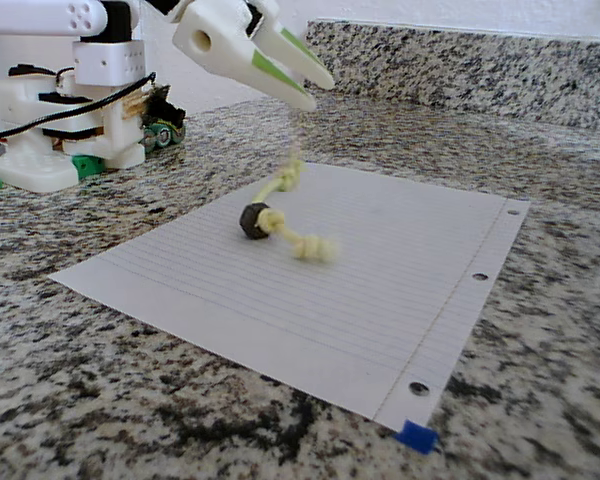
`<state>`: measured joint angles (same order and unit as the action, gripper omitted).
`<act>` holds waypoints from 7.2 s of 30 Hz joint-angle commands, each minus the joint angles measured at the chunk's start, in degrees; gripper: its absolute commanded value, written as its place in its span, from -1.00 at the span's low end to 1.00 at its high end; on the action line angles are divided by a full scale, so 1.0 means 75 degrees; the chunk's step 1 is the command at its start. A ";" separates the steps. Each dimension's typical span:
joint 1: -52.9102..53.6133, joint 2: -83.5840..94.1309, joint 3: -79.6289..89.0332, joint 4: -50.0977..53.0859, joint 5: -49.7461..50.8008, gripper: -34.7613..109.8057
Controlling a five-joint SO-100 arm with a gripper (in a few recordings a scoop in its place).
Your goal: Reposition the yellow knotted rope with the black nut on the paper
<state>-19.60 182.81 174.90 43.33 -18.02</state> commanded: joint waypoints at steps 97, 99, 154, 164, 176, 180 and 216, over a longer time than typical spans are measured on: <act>0.2566 -0.9340 -0.4313 -0.3082 -0.1758 -0.52; 0.2637 -0.9422 -0.4313 -0.3270 -0.1781 -0.52; 0.2977 -0.5578 -0.3832 -0.2168 -0.5145 -0.52; 0.3152 -0.2520 -0.3047 -0.0422 -0.8437 -0.52; 0.2578 0.0527 -0.1348 0.3059 -1.0605 -0.52; 0.2566 0.1090 -0.0973 0.3363 -1.0605 -0.52; 0.2672 0.1664 0.0738 0.3516 -0.9691 -0.52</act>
<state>0.18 195.21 180.35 70.40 -91.32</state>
